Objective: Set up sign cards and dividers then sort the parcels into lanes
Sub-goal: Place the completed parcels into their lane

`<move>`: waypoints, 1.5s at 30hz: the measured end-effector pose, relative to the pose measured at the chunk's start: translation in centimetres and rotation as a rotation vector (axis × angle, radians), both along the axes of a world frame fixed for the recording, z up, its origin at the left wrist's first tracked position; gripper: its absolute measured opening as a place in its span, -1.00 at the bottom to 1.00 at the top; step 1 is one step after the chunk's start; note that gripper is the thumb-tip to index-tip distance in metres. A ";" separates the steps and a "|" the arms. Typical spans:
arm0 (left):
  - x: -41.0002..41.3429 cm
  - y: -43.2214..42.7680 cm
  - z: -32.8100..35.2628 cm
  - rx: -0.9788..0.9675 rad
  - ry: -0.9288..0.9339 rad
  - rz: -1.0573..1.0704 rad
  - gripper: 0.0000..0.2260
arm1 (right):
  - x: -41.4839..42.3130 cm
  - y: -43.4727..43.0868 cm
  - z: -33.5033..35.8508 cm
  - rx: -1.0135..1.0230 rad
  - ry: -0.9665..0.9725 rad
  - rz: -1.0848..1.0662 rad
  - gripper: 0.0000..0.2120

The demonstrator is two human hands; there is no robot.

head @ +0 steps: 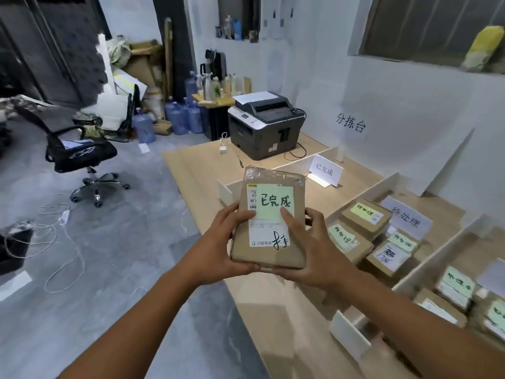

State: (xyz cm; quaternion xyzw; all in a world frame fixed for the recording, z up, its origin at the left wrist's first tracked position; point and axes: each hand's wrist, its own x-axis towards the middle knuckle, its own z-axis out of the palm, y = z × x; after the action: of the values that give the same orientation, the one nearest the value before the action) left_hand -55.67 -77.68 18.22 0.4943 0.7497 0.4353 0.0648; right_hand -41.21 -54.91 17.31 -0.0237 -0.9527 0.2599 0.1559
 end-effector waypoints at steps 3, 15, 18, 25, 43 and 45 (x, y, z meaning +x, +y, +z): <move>-5.8 -1.2 -0.4 0.018 -0.028 0.044 -0.08 | -6.8 -0.6 0.2 0.005 -0.010 0.053 0.14; -31.4 0.1 -3.7 0.024 -0.050 -0.141 -0.08 | -28.0 -2.3 -1.3 -0.023 -0.080 -0.125 0.11; -35.7 4.3 -3.4 -0.021 -0.041 -0.268 -0.07 | -29.3 -0.6 -1.3 -0.061 -0.086 -0.254 0.09; -40.4 18.4 -7.1 -0.171 -0.031 -0.550 -0.06 | -29.6 7.1 -5.6 -0.138 -0.182 -0.520 0.06; -51.2 52.4 -24.9 -0.681 -0.117 -0.640 0.07 | -42.2 33.9 -25.7 -0.435 -0.326 -0.786 0.06; -51.4 53.2 -26.1 -0.664 -0.141 -0.618 0.08 | -42.8 34.3 -27.0 -0.420 -0.284 -0.829 0.03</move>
State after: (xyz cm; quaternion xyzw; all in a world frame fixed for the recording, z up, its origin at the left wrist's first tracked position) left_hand -107.05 -24.51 -7.85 0.6164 0.6597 0.1641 0.3973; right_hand -84.05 -20.64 -9.65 -0.4672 -0.8019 0.3567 0.1065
